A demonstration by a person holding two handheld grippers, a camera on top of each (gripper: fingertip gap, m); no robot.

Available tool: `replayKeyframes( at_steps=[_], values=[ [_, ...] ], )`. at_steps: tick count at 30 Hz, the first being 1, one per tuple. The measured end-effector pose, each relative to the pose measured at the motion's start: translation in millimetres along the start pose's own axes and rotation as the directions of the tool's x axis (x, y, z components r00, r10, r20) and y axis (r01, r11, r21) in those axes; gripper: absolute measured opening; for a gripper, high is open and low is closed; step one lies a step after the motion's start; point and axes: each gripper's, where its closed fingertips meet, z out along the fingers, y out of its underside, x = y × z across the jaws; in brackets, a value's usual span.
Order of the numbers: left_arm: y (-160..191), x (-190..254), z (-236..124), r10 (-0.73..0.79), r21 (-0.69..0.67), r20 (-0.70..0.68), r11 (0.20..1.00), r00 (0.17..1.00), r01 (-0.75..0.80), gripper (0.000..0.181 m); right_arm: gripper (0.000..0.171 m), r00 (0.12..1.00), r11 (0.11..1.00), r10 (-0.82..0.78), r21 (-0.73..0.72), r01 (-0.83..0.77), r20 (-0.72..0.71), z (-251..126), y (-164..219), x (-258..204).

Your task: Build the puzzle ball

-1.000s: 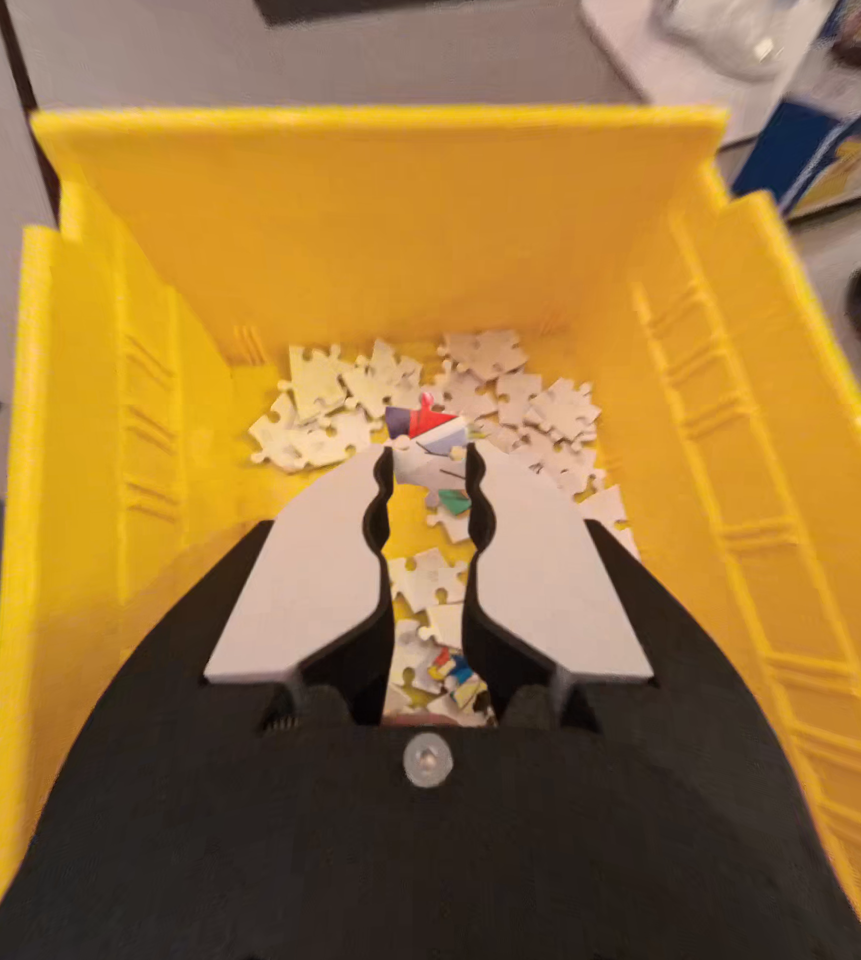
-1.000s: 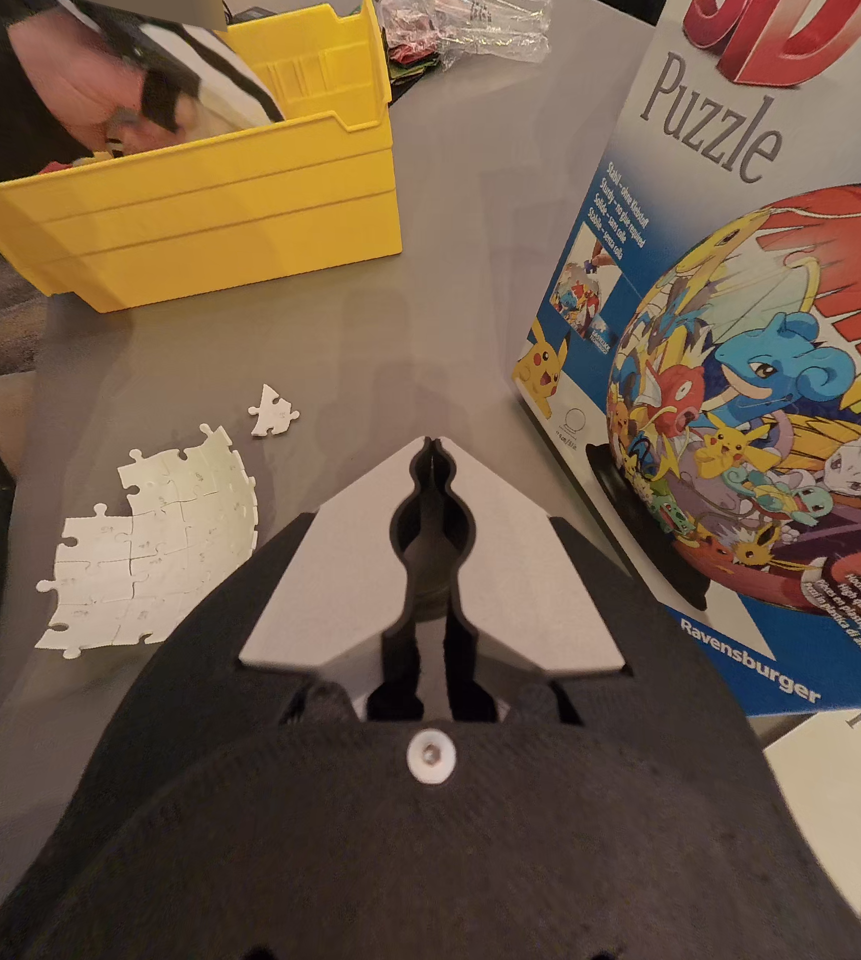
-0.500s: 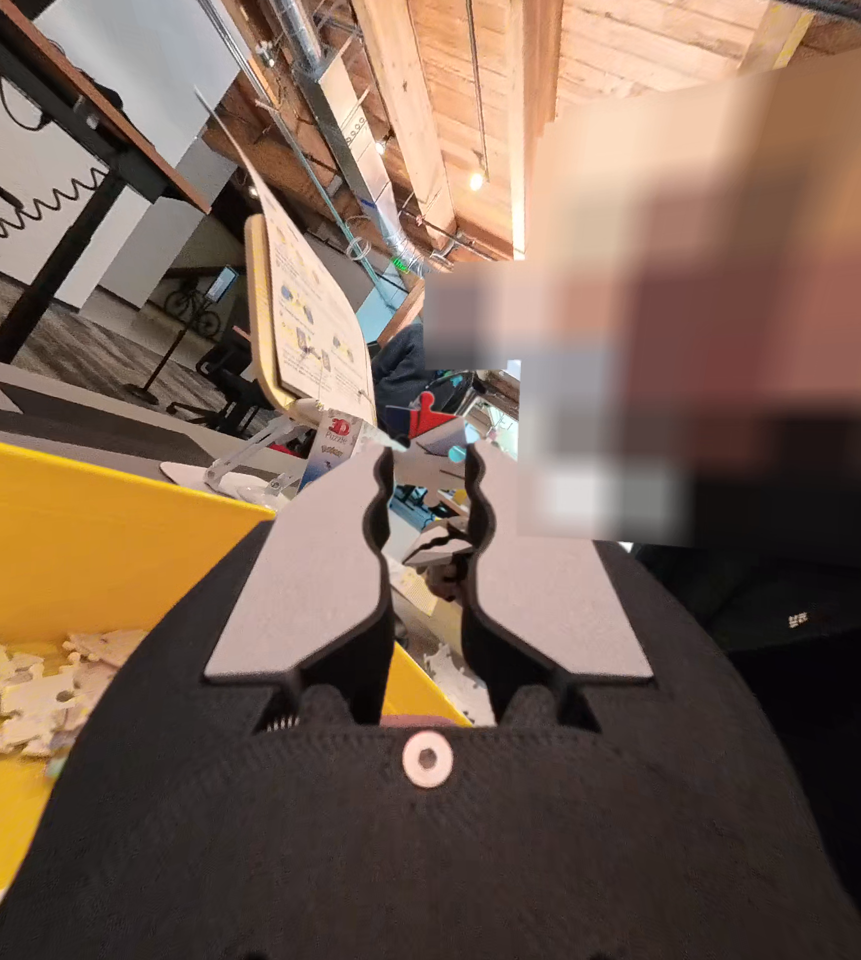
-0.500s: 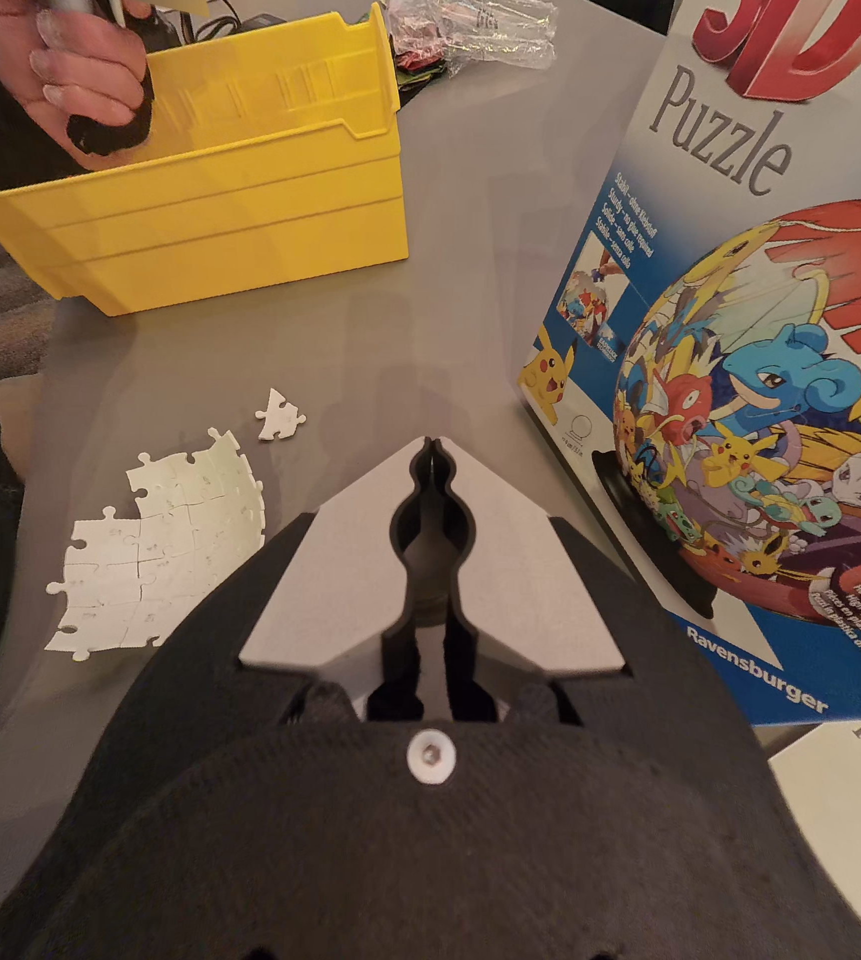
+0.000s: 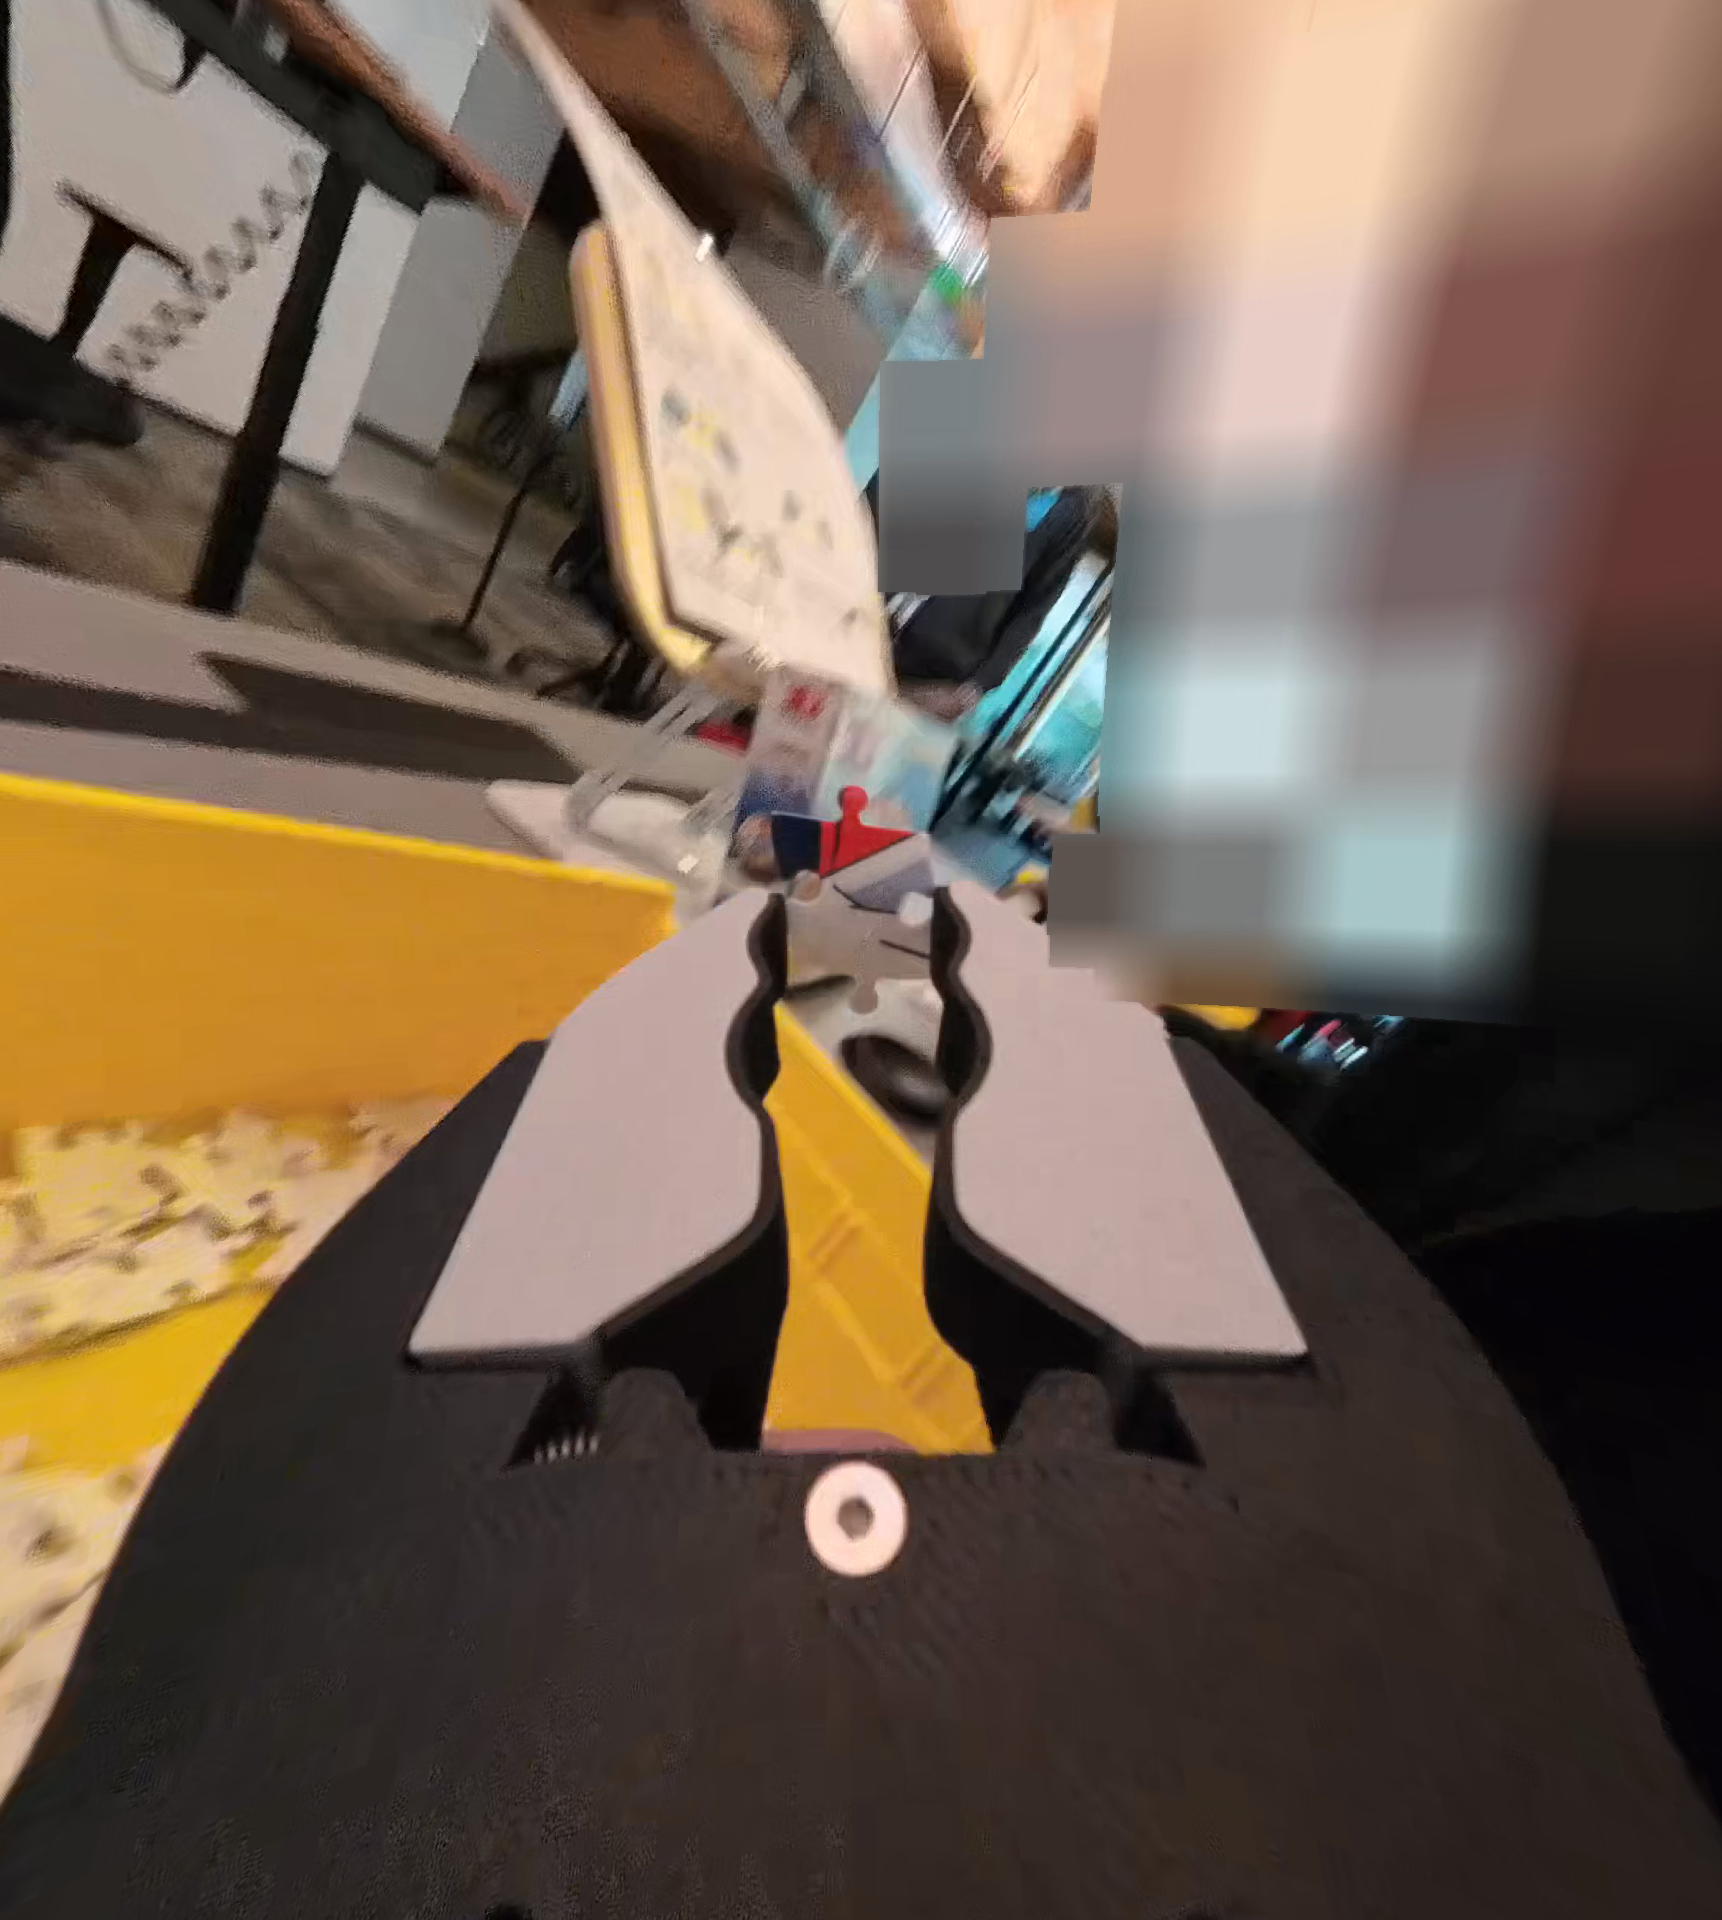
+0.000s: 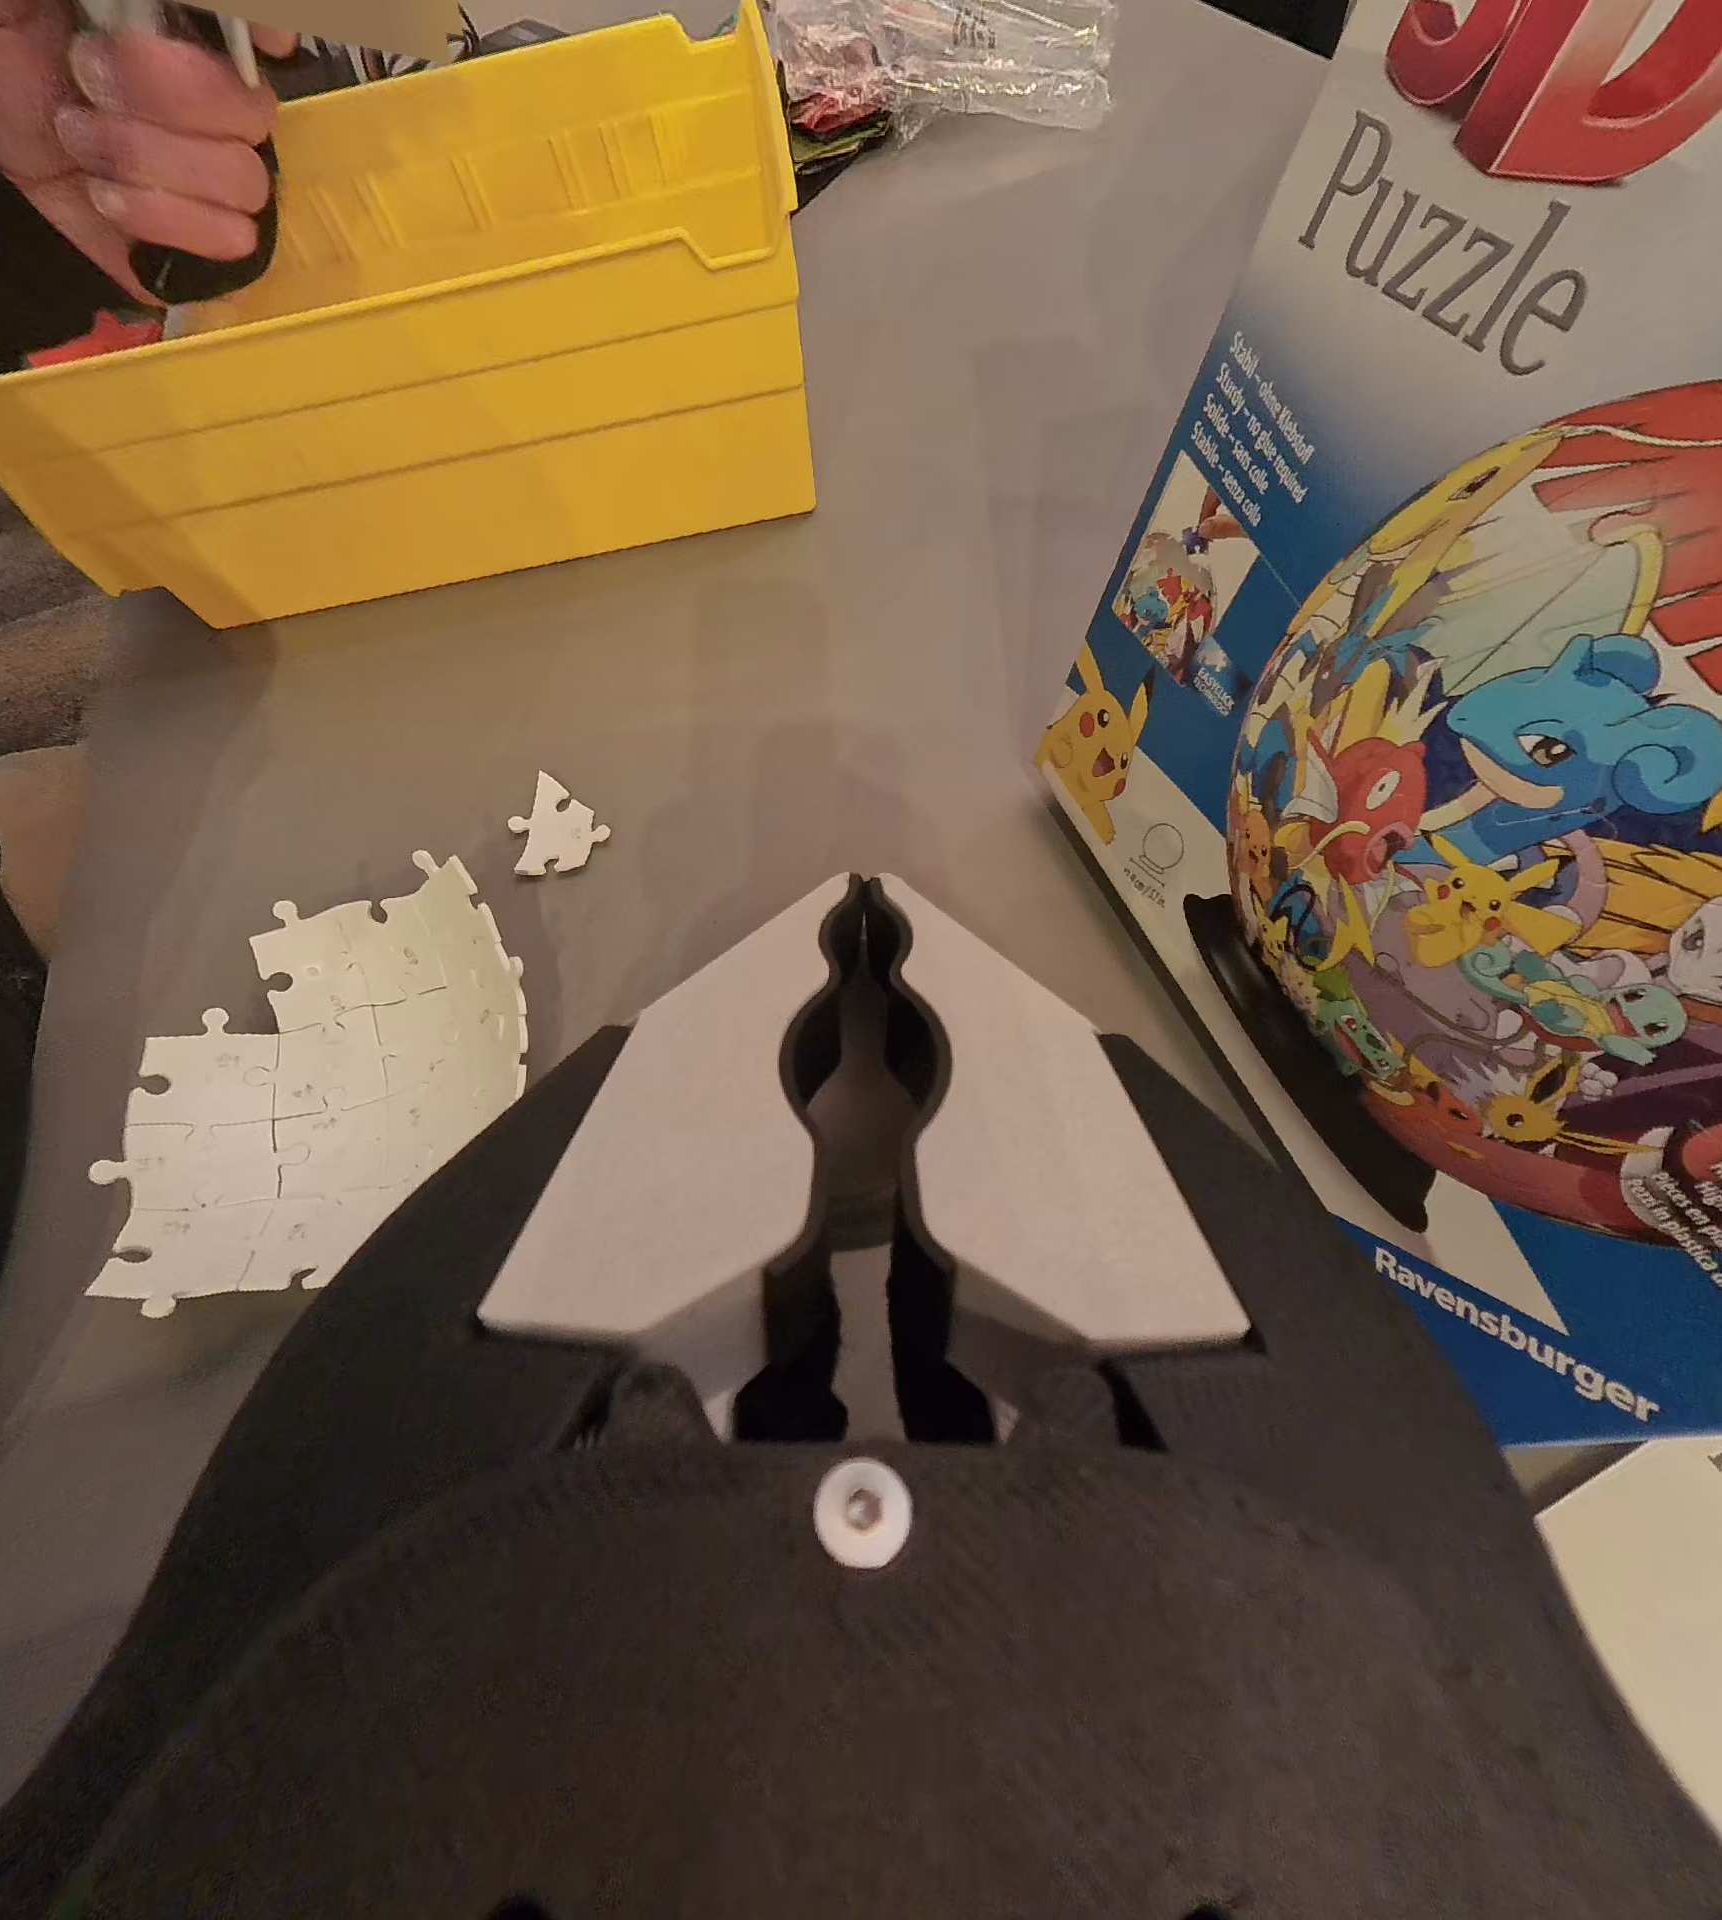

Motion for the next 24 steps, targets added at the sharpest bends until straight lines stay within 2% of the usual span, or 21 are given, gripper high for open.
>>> replayKeyframes(
  at_steps=[1, 3, 5, 9, 11, 12, 14, 16, 17, 19, 21, 24],
  values=[
    [13.9, -9.2, 1.2, 0.076, -0.122, 0.089, 0.990, 0.993, -0.065, 0.026, 0.000, 1.000, 1.000, 0.001, -0.001, -0.001, 0.001, 0.1, 0.3, 0.0],
    [42.3, -34.3, -4.0, 0.232, -0.385, 0.254, 0.915, 0.939, -0.122, 0.026, 0.000, 1.000, 1.000, 0.002, -0.006, -0.002, 0.001, 1.1, 2.0, 0.3],
    [65.3, -59.9, -17.1, 0.402, -0.601, 0.347, 0.789, 0.848, -0.128, 0.026, 0.000, 1.000, 1.000, 0.003, -0.008, -0.003, 0.003, 2.2, 2.9, 0.1],
    [99.2, -84.5, -34.2, 0.527, -0.797, 0.369, 0.603, 0.765, -0.031, 0.027, 0.000, 1.000, 1.000, -0.002, -0.020, 0.002, 0.004, 4.2, 4.7, -0.8],
    [111.2, -99.6, -49.2, 0.548, -0.837, 0.427, 0.540, 0.719, 0.086, 0.027, 0.000, 1.000, 1.000, -0.004, -0.022, 0.004, 0.001, 4.3, 4.5, -0.8],
    [113.5, -103.2, -49.4, 0.550, -0.837, 0.439, 0.538, 0.710, 0.101, 0.029, 0.000, 1.000, 1.000, -0.005, -0.024, 0.005, 0.000, 4.4, 4.7, -0.7],
    [113.3, -103.9, -38.8, 0.553, -0.824, 0.436, 0.562, 0.710, 0.069, 0.037, 0.000, 1.000, 1.000, -0.008, -0.030, 0.008, -0.001, 4.7, 6.0, -0.4],
    [110.7, -108.8, -35.1, 0.625, -0.859, 0.396, 0.512, 0.673, 0.029, 0.047, 0.000, 1.000, 0.999, -0.008, -0.032, 0.008, -0.004, 5.0, 6.4, 0.1],
    [109.3, -108.4, -27.1, 0.634, -0.859, 0.376, 0.512, 0.676, -0.003, 0.048, 0.000, 1.000, 0.999, -0.009, -0.032, 0.009, -0.004, 5.5, 6.6, 0.2],
    [118.2, -100.8, -2.7, 0.567, -0.842, 0.341, 0.539, 0.750, -0.025, 0.050, 0.000, 1.000, 0.999, -0.010, -0.040, 0.010, -0.001, 7.3, 8.2, -0.6],
    [124.6, -108.9, 7.2, 0.609, -0.871, 0.309, 0.489, 0.730, -0.039, 0.052, 0.000, 1.000, 0.999, -0.009, -0.046, 0.010, 0.003, 9.4, 9.9, -1.7],
    [132.4, -127.6, 3.9, 0.657, -0.914, 0.288, 0.406, 0.697, -0.005, 0.049, 0.000, 1.000, 0.999, -0.013, -0.051, 0.014, 0.005, 10.3, 10.3, -2.6]
  ],
)
